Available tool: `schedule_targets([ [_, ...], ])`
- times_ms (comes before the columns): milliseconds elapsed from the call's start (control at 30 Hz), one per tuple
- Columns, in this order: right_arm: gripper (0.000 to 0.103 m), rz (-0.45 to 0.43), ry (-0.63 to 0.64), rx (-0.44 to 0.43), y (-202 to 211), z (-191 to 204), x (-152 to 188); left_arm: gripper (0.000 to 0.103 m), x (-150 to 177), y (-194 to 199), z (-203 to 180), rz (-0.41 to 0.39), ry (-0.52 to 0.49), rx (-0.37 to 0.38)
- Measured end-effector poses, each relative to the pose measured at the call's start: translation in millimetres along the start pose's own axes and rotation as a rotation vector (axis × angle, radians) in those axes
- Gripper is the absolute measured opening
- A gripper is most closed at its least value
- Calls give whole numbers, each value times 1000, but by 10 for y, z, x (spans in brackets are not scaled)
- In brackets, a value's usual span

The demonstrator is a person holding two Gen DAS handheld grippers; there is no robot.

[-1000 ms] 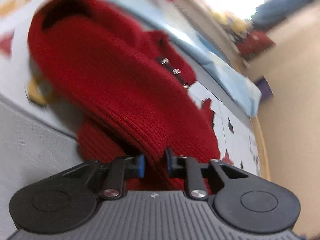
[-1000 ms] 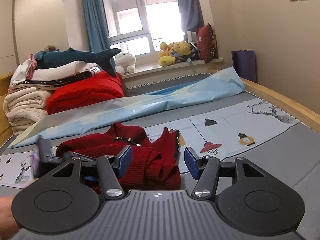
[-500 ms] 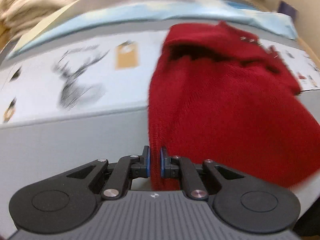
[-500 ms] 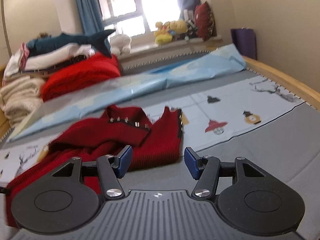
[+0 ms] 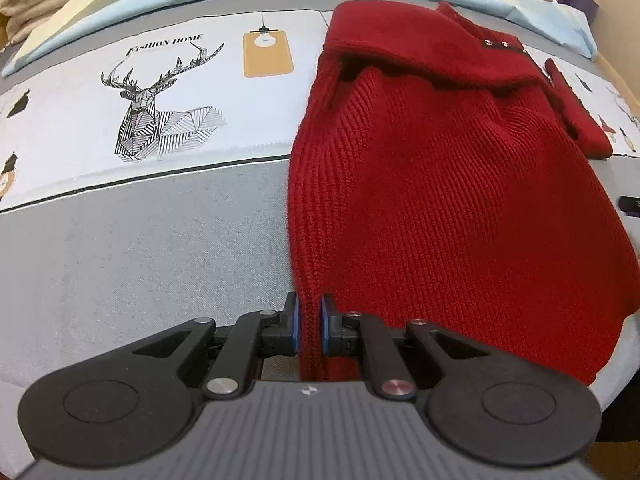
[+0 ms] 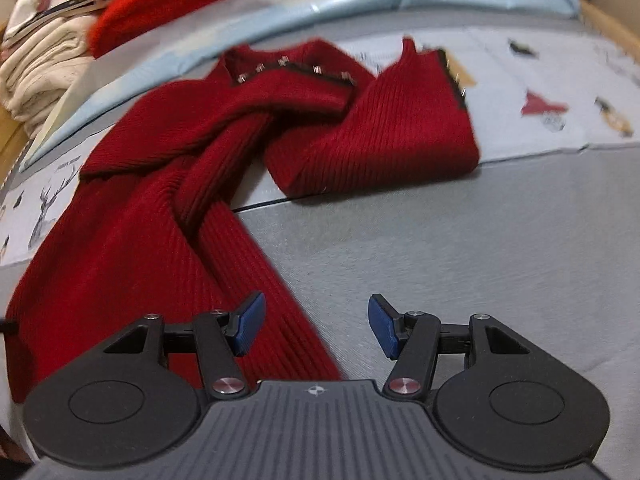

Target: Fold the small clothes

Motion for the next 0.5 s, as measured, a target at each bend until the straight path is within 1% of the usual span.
schedule_targets([
  [67,59,36,-40,-46,-118,44,-23,11,17,-99,-5,-16,16,18],
  [133,59,96,-56,-92,-265,133,24,12,17,-97,15,-23,33,31],
  [167,59,116,-51,-85,-330,155,60,12,23,-89,17,-21,40,34],
  [200,53,131,-35,-67,-395,167,103,12,27,-79,15,-20,41,33],
  [233,49,124,0,-49,-427,193,128,12,17,-81,20,-18,40,30],
  [267,35,109,51,-51,-424,256,140,12,14,-78,16,-15,40,28],
  [300,25,104,87,-64,-407,314,153,12,6,-73,7,-12,41,26],
  [333,19,92,110,-69,-371,346,155,12,-1,-71,-5,-9,39,23],
  [367,15,80,116,-75,-311,348,140,12,-10,-68,-23,-8,36,20],
  [400,14,57,106,-84,-214,325,97,12,-25,-70,-47,-7,30,18],
  [467,13,-35,74,-79,66,204,-71,12,-64,-65,-118,-8,6,21],
  [500,12,-89,38,-92,292,90,-180,11,-84,-54,-180,-11,-11,31],
])
Point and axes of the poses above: each gripper's, at about its wrist camera, not at the fingertips, and y roughly against the way its jaws point, z to its left, x to its underside, the point moved 10 cm from there along -y, roughly the way its jaws point, and after that the axes turned 13 degrees about -y, right-handed, at the moved point
